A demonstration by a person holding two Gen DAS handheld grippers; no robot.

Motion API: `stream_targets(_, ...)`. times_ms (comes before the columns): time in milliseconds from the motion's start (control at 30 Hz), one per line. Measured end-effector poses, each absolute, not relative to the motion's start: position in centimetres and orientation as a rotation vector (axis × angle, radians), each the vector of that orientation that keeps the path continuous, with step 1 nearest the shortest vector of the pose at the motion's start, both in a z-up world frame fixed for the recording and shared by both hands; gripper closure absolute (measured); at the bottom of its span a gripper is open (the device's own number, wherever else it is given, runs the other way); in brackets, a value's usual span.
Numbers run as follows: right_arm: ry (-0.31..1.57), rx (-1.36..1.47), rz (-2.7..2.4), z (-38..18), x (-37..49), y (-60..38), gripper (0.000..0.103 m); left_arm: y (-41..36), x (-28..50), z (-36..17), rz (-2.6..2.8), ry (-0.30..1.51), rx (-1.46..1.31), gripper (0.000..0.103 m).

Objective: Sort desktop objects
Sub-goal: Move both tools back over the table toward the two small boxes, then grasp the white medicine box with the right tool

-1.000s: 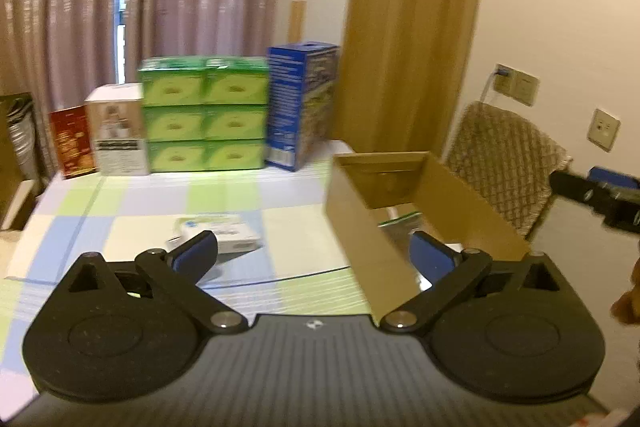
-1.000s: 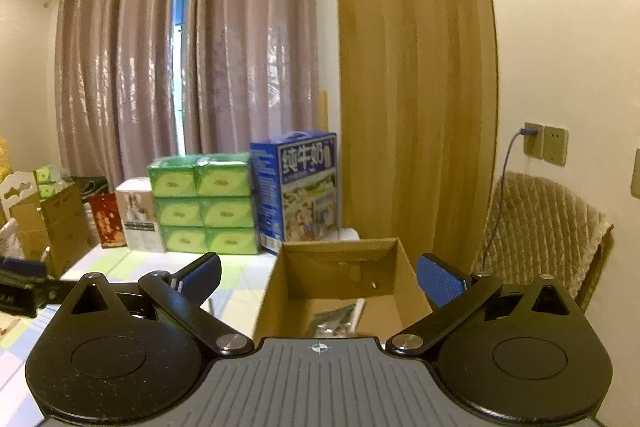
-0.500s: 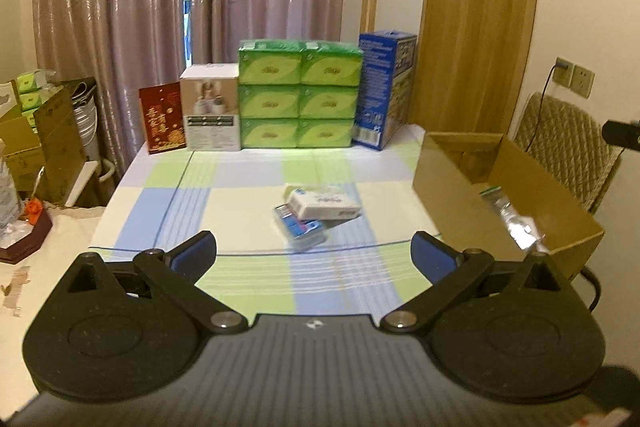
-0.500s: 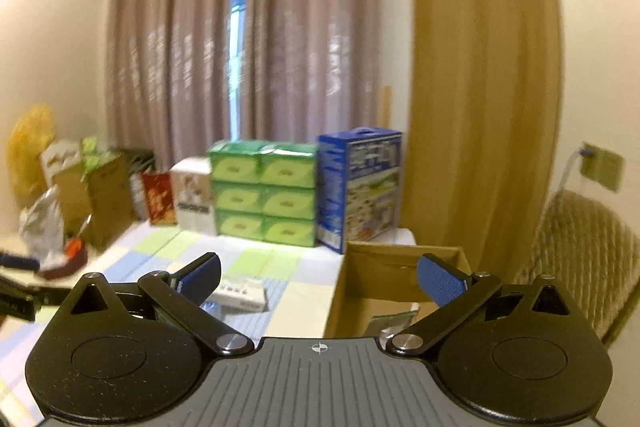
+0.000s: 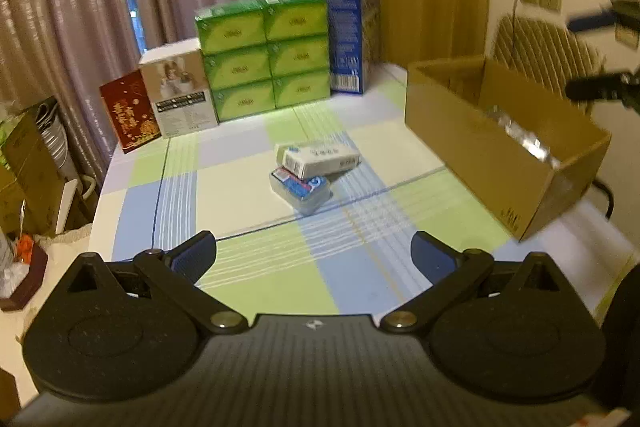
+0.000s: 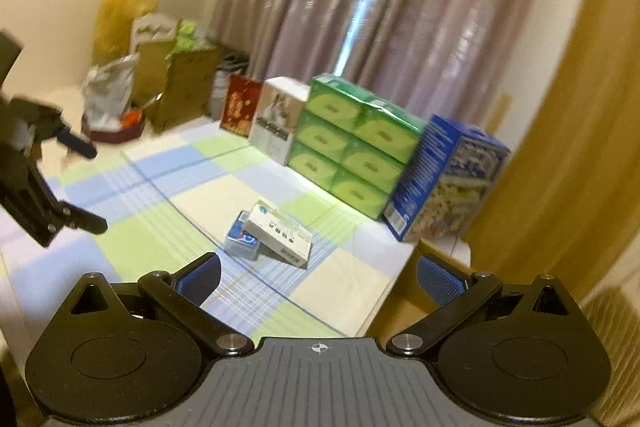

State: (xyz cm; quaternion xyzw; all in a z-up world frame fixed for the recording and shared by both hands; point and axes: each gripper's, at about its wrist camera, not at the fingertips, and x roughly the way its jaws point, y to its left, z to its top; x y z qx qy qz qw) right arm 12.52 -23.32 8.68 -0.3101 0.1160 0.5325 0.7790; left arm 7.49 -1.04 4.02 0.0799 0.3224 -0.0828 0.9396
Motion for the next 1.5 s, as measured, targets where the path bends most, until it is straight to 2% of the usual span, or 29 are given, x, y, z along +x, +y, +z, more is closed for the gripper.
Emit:
stream_targets(533, 0.231, -0.946, 1.254, 3.9, 17.5, -13.8, 0.002, 1.1, 15.4, -0.9, -0.284, 0.774, 0.261, 0.001)
stream_targets(1167, 0.237, -1.317, 1.484, -3.1, 24.4, -2.1, 0.002, 2.5, 26.3, -5.5, -0.554, 0.826, 0.361, 0.001)
stream_targets(1500, 0.285, -1.349, 1.543, -6.7, 25.9, 2.0, 0.002, 3.2, 31.5, -7.5, -0.645, 0.791, 0.369, 0.001)
